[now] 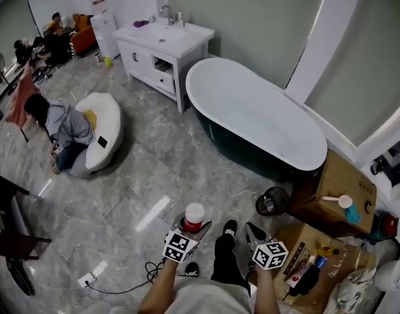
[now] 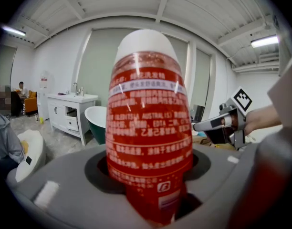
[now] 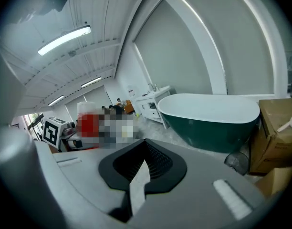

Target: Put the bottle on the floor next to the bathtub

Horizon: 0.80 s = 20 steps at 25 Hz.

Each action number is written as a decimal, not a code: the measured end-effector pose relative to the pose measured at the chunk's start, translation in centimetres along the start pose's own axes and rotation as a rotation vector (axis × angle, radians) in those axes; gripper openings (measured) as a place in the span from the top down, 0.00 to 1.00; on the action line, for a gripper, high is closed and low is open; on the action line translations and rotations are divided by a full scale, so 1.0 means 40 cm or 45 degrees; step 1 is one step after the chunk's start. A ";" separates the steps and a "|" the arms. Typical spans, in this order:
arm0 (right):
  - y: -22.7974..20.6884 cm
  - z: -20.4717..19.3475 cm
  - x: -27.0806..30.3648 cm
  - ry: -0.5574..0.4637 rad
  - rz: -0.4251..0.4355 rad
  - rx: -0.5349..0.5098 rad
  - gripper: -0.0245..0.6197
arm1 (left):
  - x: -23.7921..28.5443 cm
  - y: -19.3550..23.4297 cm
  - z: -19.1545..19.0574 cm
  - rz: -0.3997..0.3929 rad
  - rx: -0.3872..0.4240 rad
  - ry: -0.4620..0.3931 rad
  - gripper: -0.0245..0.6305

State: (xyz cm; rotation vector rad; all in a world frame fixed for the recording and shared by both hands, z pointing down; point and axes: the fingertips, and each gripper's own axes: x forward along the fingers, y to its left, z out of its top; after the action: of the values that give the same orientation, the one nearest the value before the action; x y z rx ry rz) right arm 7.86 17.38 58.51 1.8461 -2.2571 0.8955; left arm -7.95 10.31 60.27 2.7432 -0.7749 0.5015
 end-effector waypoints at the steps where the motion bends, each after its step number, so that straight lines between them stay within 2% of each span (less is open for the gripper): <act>1: -0.017 0.018 0.024 0.004 0.017 -0.010 0.96 | 0.013 0.009 0.008 0.006 0.006 0.005 0.46; 7: -0.098 0.140 0.150 0.032 0.142 -0.032 0.96 | 0.106 0.078 0.089 0.110 -0.014 0.012 0.46; 10: -0.148 0.202 0.193 0.069 0.201 -0.060 0.96 | 0.171 0.106 0.144 0.155 -0.034 -0.017 0.46; 17: -0.286 0.334 0.263 0.122 0.328 -0.089 0.96 | 0.343 0.110 0.247 0.157 -0.068 0.010 0.46; 20: -0.326 0.373 0.292 0.115 0.360 -0.067 0.96 | 0.379 0.125 0.270 0.184 -0.020 0.050 0.46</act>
State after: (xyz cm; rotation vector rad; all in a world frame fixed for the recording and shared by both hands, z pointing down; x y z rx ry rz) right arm 21.07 -1.30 56.08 1.4574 -2.4977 0.9249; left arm 4.26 -4.25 57.02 2.6675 -0.9673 0.5734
